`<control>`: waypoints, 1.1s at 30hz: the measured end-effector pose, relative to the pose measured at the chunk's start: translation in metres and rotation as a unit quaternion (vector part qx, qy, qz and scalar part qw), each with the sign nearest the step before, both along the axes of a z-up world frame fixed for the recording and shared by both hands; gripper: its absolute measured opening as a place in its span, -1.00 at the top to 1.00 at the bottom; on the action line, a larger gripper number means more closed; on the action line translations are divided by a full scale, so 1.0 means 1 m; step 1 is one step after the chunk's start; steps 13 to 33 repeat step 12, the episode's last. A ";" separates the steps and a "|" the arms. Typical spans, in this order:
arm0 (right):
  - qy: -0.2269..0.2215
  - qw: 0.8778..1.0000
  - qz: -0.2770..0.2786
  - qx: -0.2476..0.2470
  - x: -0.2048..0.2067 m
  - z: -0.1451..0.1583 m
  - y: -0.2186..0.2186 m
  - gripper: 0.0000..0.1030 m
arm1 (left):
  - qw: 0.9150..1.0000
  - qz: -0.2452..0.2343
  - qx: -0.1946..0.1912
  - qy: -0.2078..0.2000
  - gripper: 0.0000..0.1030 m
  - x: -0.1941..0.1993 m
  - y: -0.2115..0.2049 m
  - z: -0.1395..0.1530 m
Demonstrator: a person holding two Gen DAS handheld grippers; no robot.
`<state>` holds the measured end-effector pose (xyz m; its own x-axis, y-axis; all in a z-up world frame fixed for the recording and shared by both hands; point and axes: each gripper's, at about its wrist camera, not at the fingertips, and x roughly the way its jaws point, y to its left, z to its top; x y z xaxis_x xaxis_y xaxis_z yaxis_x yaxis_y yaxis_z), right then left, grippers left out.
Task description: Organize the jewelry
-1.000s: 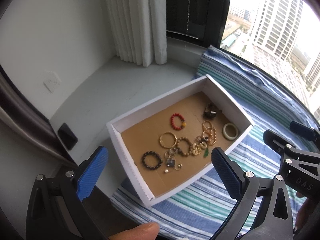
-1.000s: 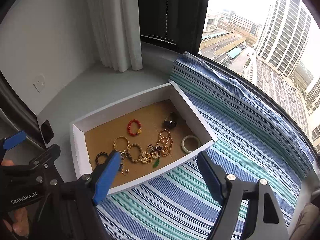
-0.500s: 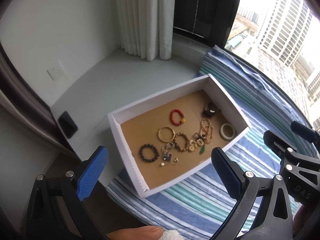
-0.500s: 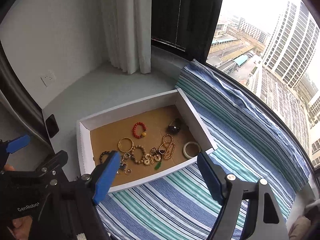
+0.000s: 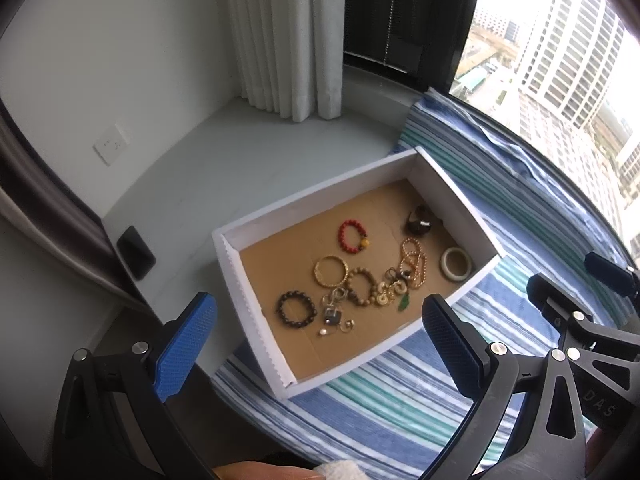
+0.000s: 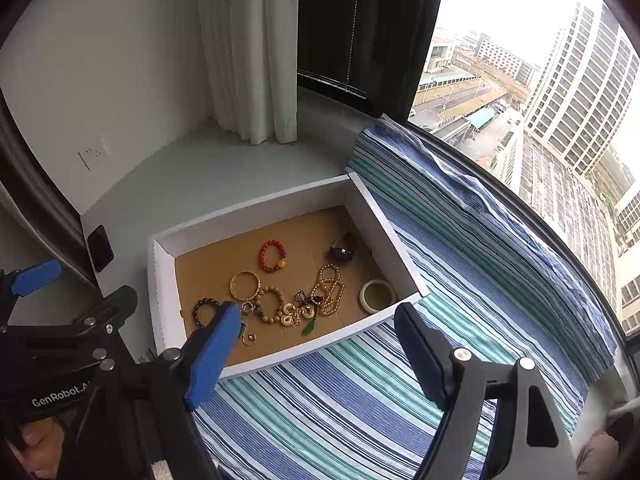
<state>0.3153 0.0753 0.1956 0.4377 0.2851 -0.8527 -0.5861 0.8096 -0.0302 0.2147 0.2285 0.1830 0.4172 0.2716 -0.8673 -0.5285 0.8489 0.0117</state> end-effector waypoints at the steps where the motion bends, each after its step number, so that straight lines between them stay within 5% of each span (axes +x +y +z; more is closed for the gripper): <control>1: 0.000 1.000 -0.001 -0.001 0.001 0.000 0.000 -0.57 | 1.000 0.001 0.000 0.000 -0.98 0.001 0.000 0.000; 33: 0.004 1.000 -0.003 0.004 0.006 -0.001 -0.002 -0.57 | 1.000 0.010 0.014 -0.012 -0.98 0.000 0.001 0.000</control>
